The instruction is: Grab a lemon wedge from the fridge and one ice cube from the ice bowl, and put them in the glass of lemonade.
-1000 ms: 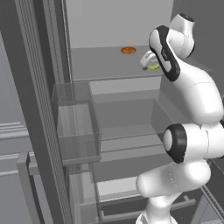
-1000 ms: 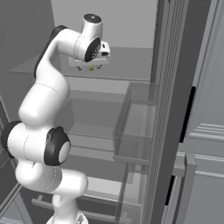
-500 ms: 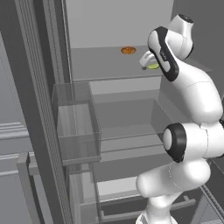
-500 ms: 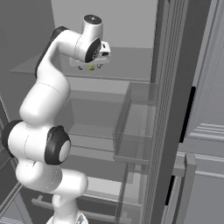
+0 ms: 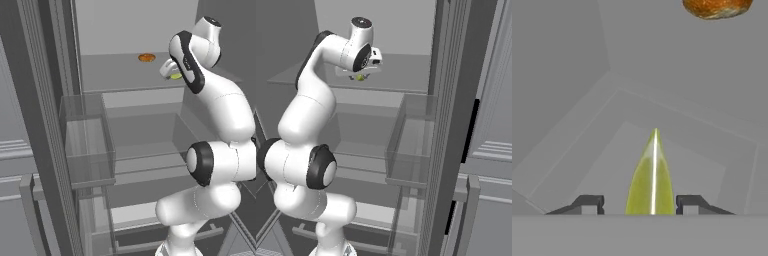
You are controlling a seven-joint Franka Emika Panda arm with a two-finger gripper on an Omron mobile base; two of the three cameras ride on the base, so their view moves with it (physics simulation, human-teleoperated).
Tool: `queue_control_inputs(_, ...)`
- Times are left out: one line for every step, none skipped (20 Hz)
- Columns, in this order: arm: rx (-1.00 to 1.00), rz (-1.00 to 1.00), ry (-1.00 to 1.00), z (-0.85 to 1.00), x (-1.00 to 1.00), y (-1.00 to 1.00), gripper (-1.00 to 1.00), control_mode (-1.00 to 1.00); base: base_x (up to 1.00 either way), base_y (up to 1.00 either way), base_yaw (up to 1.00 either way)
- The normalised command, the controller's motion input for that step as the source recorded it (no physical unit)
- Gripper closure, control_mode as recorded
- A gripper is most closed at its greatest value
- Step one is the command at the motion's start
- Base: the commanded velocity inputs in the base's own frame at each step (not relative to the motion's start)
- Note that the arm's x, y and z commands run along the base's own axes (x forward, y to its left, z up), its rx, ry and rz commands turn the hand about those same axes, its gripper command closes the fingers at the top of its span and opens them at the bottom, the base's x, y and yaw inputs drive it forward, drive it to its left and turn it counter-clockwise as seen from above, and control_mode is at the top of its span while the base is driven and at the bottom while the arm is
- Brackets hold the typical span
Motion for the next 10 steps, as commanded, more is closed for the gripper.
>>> queue_control_inputs(0.0,0.0,0.03,0.0,0.0,0.0,1.0,-1.0,0.0,0.0,0.0)
queue_control_inputs(0.0,0.0,0.01,0.0,0.0,0.0,1.0,-1.0,0.0,0.0,0.0)
queue_control_inputs(0.0,0.0,0.02,0.0,0.0,0.0,1.0,-1.0,0.0,0.0,0.0)
queue_control_inputs(0.0,0.0,0.02,0.0,0.0,0.0,1.0,-1.0,0.0,0.0,0.0)
queue_control_inputs(0.0,0.0,0.0,0.0,-0.01,0.0,1.0,-1.0,0.0,0.0,0.0)
queue_control_inputs(0.0,0.0,0.0,0.0,-0.11,0.0,1.0,-1.0,0.0,0.0,0.0)
queue_control_inputs(0.0,0.0,0.0,0.0,-0.24,0.0,1.0,-1.0,0.0,0.0,0.0)
queue_control_inputs(0.0,0.0,0.0,-0.06,-0.36,0.0,1.0,-1.0,0.0,0.0,0.0)
queue_control_inputs(0.0,0.0,0.0,-0.05,-0.6,0.0,1.0,-1.0,0.0,0.0,0.0)
queue_control_inputs(0.01,0.0,-0.06,-0.03,-0.98,0.0,1.0,-1.0,0.0,0.0,0.0)
